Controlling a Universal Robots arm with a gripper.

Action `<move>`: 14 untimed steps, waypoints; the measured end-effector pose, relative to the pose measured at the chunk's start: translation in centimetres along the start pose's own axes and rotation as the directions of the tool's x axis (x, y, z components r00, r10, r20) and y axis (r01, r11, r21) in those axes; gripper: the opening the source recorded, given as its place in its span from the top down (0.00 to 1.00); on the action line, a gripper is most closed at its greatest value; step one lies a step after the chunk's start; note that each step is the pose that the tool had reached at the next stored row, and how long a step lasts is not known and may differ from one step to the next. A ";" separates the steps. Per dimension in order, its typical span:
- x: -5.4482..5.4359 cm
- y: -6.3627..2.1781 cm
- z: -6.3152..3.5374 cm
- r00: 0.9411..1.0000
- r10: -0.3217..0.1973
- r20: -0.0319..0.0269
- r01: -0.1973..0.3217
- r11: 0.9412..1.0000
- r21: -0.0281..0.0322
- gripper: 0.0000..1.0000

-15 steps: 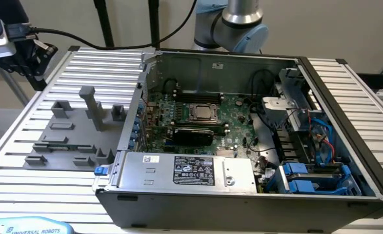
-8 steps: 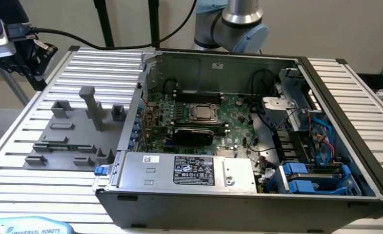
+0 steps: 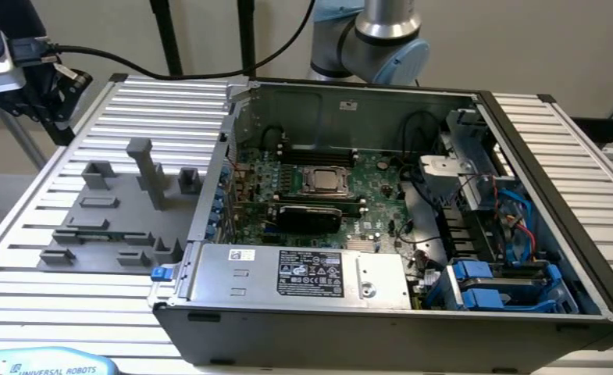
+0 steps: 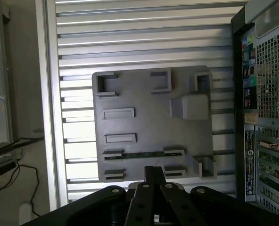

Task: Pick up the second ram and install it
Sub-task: 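Pick up the second ram and move it above second insertion slot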

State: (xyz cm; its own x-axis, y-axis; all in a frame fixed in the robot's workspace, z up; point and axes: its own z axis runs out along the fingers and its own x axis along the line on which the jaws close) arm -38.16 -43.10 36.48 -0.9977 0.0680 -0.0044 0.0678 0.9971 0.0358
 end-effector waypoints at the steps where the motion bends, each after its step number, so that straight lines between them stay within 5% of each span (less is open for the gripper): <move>1: 0.0 0.00 0.02 1.000 -0.015 -0.001 0.015 1.000 0.000 0.89; 8: 0.0 -0.01 0.30 0.990 -0.142 -0.005 0.142 0.990 -0.001 0.89; 14: 0.0 -0.02 0.61 0.968 -0.249 -0.009 0.249 0.968 -0.002 0.89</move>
State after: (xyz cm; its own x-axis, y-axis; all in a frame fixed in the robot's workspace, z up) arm -38.16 -43.10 35.87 -0.9831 -0.1828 -0.0044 -0.1828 0.9825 0.0359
